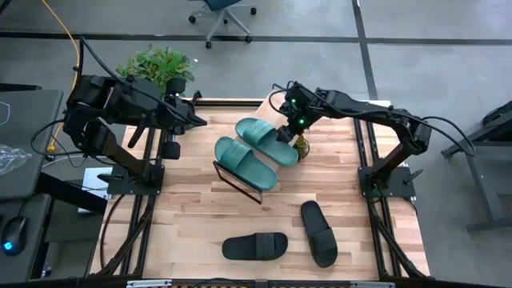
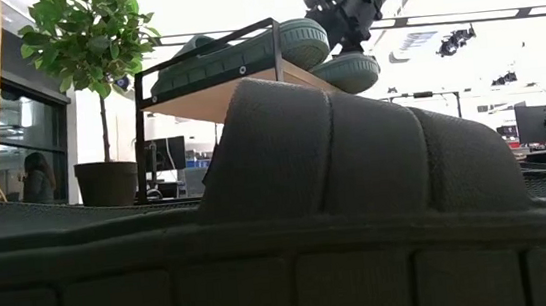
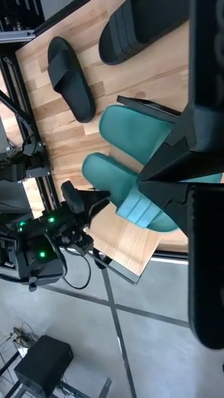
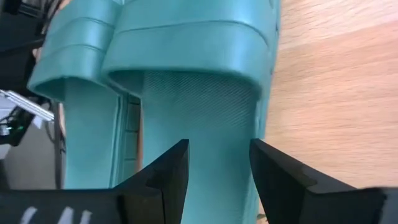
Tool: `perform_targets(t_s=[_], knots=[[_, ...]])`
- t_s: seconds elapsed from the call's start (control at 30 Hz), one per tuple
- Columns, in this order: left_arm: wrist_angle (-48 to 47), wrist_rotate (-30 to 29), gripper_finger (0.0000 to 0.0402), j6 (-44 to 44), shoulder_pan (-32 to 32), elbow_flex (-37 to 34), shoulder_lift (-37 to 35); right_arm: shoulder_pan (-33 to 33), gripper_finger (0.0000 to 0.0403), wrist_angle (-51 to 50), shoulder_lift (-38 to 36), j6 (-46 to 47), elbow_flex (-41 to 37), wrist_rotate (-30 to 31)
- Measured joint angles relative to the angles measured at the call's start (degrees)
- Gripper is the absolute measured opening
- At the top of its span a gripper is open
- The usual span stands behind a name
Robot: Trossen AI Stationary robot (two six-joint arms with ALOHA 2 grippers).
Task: Pick and place slides into the shelf
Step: Put the blue slide on the shelf
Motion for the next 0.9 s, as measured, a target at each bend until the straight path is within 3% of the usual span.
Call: perform_targets(t_s=[0.3, 0.43, 0.53, 0.8, 0.9], knots=[[0.0, 0.02, 0.0, -0.14, 0.0, 0.0, 0.0, 0.14, 0.0158, 0.9, -0.41, -1.06, 0.0, 4.46], [0.0, 0.04, 0.0, -0.17, 0.0, -0.01, 0.0, 0.14, 0.0146, 1.37, -2.47, -1.06, 0.02, 9.84], [0.0, 0.04, 0.0, -0.13, 0.0, -0.01, 0.0, 0.08, 0.0118, 1.4, -3.85, -1.04, 0.05, 13.88], [0.0, 0.04, 0.0, -0.07, 0.0, -0.02, 0.0, 0.03, 0.0011, 1.44, -2.32, -0.12, 0.09, 14.92], [-0.02, 0.04, 0.0, -0.02, 0.0, -0.02, 0.0, -0.86, 0.0008, 2.97, -2.34, 0.68, 0.09, 16.05]])
